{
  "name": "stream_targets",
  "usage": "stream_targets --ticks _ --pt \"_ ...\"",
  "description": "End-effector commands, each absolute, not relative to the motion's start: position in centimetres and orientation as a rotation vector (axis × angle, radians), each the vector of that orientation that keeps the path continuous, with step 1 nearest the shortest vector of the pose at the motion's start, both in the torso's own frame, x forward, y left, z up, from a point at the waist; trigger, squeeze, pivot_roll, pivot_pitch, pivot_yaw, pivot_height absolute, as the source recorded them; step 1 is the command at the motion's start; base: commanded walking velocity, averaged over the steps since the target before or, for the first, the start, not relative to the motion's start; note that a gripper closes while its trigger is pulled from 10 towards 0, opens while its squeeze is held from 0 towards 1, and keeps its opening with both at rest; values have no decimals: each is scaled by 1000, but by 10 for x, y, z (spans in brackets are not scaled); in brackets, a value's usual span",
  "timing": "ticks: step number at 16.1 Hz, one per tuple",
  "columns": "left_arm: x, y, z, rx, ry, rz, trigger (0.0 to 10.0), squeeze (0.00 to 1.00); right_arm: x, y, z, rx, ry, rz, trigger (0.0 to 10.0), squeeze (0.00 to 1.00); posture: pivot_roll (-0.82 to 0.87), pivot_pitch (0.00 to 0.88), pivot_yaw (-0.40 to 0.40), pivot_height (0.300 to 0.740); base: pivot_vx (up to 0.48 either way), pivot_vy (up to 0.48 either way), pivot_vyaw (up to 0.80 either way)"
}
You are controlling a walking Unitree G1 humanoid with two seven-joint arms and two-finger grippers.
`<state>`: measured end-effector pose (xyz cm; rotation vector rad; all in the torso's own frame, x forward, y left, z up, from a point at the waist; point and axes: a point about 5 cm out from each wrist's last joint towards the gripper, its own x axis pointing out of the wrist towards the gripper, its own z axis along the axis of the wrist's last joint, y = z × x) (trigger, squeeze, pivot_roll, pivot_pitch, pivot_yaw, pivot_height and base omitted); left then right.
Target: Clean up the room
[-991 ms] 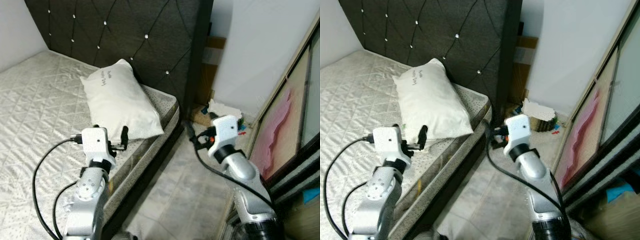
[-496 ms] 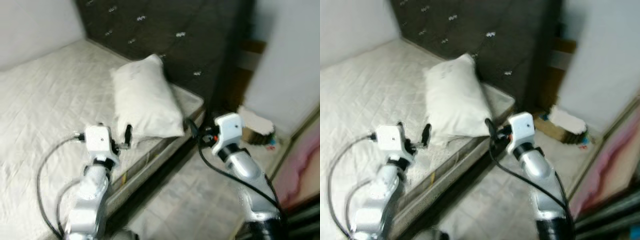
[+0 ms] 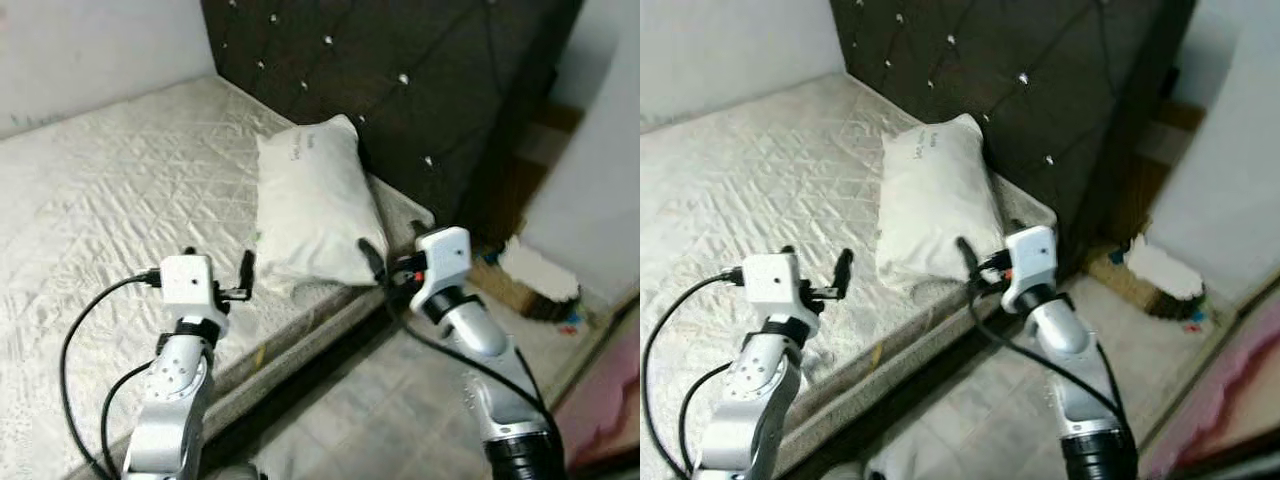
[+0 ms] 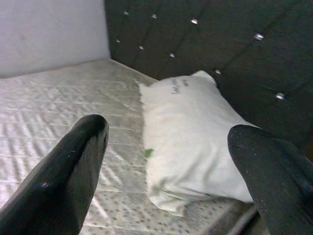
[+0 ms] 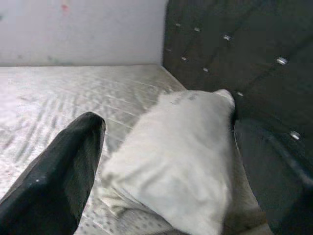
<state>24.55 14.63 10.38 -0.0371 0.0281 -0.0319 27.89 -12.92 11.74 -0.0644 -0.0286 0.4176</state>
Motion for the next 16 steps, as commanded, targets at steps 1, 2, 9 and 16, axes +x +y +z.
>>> stream_targets --ticks 1,2,9,16 --pt "246 145 107 -32 12 -43 10000 0 281 -131 120 -73 -38 413 10000 0 -82 0 2 740 296 0 0" --pt "246 145 107 -33 11 -45 10000 0 281 -131 120 -73 -39 414 10000 0 -82 0 3 740 300 0 0" --pt "246 145 106 -56 14 -33 10000 0 279 -132 118 -62 -28 408 10000 0 -86 0 5 740 268 0 0" --pt "246 140 104 -93 52 -42 10000 0 279 -131 119 -70 -31 416 10000 0 -85 0 5 740 0 0 294"
